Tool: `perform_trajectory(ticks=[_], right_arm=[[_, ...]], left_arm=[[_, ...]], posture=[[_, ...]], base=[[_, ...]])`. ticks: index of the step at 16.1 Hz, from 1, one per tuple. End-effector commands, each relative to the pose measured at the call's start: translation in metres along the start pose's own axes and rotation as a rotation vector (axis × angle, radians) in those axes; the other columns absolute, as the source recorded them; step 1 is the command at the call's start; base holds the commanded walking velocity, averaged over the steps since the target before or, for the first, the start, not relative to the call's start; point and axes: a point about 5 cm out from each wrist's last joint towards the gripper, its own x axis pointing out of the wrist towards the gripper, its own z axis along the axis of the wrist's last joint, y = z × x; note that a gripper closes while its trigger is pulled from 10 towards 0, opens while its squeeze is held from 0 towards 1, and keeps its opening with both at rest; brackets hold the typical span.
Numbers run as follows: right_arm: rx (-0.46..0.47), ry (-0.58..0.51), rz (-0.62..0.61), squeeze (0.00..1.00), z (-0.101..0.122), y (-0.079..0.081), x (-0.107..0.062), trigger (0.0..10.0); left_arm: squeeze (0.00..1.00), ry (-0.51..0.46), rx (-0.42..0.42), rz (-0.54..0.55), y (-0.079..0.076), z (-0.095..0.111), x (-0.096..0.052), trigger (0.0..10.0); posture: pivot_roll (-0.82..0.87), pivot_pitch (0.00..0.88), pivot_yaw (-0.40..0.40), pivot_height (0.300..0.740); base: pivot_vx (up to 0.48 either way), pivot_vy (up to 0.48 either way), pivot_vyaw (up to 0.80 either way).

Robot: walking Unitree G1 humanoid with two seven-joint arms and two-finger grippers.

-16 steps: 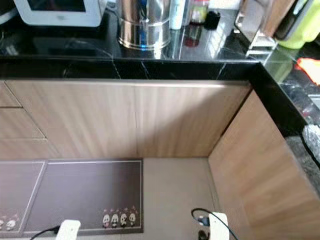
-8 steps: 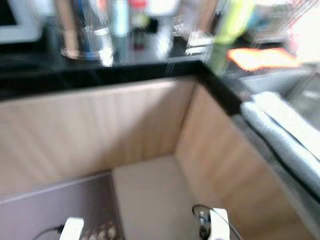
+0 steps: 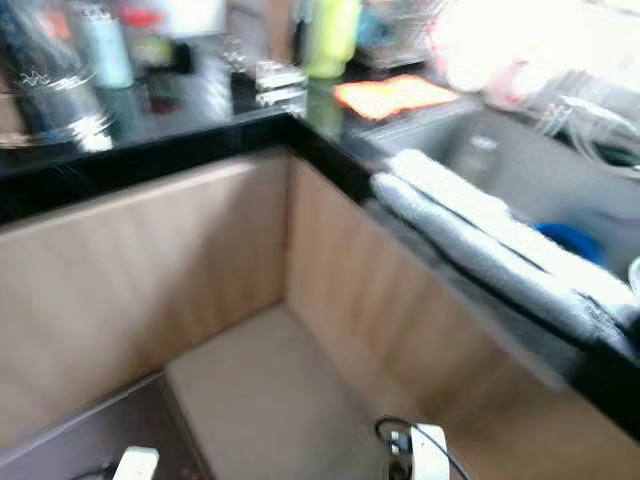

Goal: Kitchen organization

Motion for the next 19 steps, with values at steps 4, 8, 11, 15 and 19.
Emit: perform_trajectory(ticks=[4,8,11,15,19], right_arm=[[-0.004,-0.004,-0.016,0.0,0.002,-0.005,-0.001,10.0],[0.015,-0.008,-0.026,0.0,0.001,-0.004,-0.001,10.0],[0.039,-0.004,-0.026,0.0,-0.004,0.003,0.0,10.0],[0.054,0.001,-0.019,0.0,-0.007,0.012,0.001,10.0],[0.058,0.01,-0.021,0.0,-0.012,0.014,0.0,10.0]], left_arm=[[0.0,-0.011,0.016,-0.016,-0.006,0.008,0.002,10.0],[0.0,0.0,0.036,-0.026,-0.007,0.004,0.002,10.0],[0.0,-0.001,0.068,-0.017,0.003,0.006,0.001,10.0],[0.0,-0.008,0.092,-0.005,0.008,0.007,0.0,10.0],[0.0,0.0,0.101,-0.01,0.01,0.004,0.0,10.0]], posture=[[0.08,0.051,-0.057,0.74],[0.07,0.065,-0.021,0.74],[0.07,0.064,0.015,0.74],[0.07,0.069,0.049,0.74],[0.06,0.072,0.044,0.74]], base=[[0.0,0.0,-0.75],[0.0,0.0,-0.75],[0.0,0.0,-0.75],[0.0,0.0,-0.75],[0.0,0.0,-0.74]])
